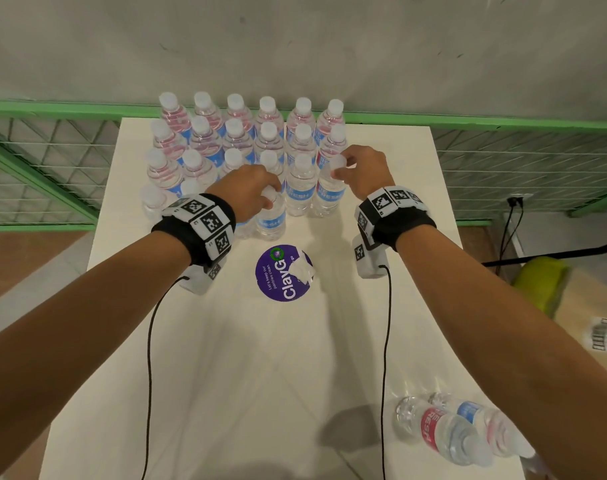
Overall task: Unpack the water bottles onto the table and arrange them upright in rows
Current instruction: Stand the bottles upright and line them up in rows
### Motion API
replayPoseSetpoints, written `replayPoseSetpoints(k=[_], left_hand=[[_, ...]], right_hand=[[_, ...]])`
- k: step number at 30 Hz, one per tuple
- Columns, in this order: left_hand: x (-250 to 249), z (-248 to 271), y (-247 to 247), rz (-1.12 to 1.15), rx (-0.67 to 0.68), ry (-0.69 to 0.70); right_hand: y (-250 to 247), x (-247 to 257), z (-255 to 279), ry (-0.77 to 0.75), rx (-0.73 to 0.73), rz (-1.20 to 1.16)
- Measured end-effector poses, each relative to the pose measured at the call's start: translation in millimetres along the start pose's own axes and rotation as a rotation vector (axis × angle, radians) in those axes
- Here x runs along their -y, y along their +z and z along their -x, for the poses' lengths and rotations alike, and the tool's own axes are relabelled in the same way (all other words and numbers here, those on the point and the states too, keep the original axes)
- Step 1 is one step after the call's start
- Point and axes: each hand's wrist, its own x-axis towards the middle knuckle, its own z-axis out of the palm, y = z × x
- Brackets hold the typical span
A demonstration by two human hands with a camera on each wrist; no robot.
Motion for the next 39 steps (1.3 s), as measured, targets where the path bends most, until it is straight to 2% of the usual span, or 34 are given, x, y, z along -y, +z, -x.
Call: replayPoseSetpoints(k=[11,16,18,20,22,26,29,31,33,35,37,39], left_hand=[[2.4,-1.5,2.9,-0.005,-0.015,0.028],[0.0,5.4,5.0,-0.051,0.0,0.036],[-5.1,12.6,11.7,-0.149,-0.04,0.11],[-19.2,19.0,23.3,-0.259,-0.13,0.267],[-46.8,24.4,38.9,-0.281,-0.14,0.392],[-127.3,46.8,83.0,-0.169,-0.049,0.7],[-187.5,82.8,118.6,-0.088,0.232,0.89],[-217.0,108.0,140.9,-0.06,0.397,1.008],[-237.8,127.8,161.2,-0.09,0.52,1.07],[-248.6,139.6,175.2,-0.179,0.606,1.08],[-252.8,144.4,183.5,-0.231,0.595,1.087],[-251.0,142.8,185.5,-0.196,0.529,1.086]], right_hand=[[1.7,-1.2,-6.3,0.019,0.006,0.007],[-10.2,-2.8,15.6,0.097,0.128,-0.107],[-23.9,-9.2,46.8,0.146,0.164,-0.211],[-42.4,-17.1,89.8,0.159,0.178,-0.329],[-64.5,-21.8,141.9,0.172,0.183,-0.43],[-104.8,-35.6,245.5,0.225,0.155,-0.501],[-120.2,-69.4,300.3,0.331,0.064,-0.309],[-120.9,-100.7,325.7,0.453,0.073,-0.102],[-113.2,-130.7,343.5,0.568,0.167,0.086],[-100.3,-151.8,353.5,0.624,0.237,0.138],[-89.1,-161.9,356.9,0.634,0.211,0.115],[-83.4,-164.1,355.2,0.633,0.142,0.079]])
